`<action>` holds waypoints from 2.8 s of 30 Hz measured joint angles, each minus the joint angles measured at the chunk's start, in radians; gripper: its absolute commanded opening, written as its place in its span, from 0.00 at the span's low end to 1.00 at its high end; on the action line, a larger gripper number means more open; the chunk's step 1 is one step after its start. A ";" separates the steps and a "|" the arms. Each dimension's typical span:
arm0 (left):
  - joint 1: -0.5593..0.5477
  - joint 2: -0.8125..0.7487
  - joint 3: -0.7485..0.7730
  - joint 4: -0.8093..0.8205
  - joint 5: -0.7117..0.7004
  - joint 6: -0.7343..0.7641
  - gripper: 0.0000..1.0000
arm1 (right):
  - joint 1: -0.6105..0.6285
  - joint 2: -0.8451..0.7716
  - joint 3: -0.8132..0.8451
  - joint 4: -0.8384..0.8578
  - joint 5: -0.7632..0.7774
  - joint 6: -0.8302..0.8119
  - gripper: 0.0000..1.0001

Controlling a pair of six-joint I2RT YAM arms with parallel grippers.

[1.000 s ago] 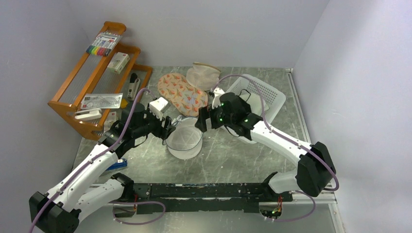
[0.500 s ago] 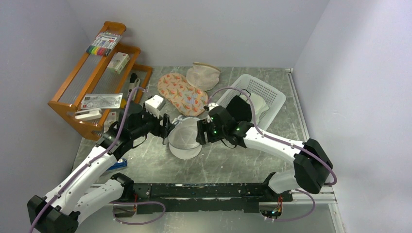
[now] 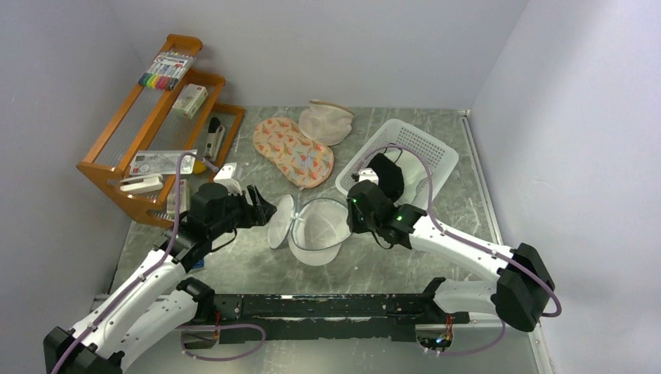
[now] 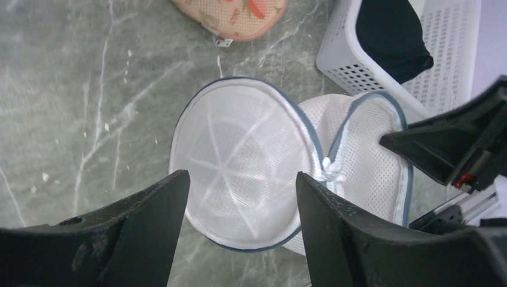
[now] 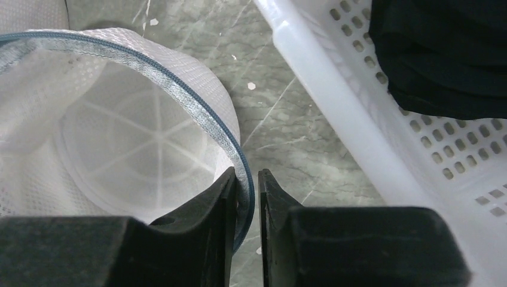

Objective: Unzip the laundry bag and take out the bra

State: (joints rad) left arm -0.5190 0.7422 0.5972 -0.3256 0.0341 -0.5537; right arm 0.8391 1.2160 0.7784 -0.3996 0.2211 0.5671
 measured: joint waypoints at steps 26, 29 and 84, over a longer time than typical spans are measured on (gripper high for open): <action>0.002 0.219 -0.200 0.016 -0.158 -0.580 0.48 | 0.000 -0.101 -0.031 0.005 0.080 -0.008 0.37; 0.003 0.264 -0.200 0.045 -0.162 -0.572 0.45 | 0.000 -0.101 -0.031 0.010 0.078 -0.011 0.37; -0.154 0.138 0.157 -0.080 -0.446 -0.033 0.07 | -0.045 -0.065 0.100 0.124 -0.135 -0.051 0.81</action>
State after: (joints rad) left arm -0.6731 0.8803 0.7544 -0.4061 -0.4118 -0.5869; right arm 0.7937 1.1507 0.8783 -0.2756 0.0856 0.5156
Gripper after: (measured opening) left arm 0.075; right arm 0.798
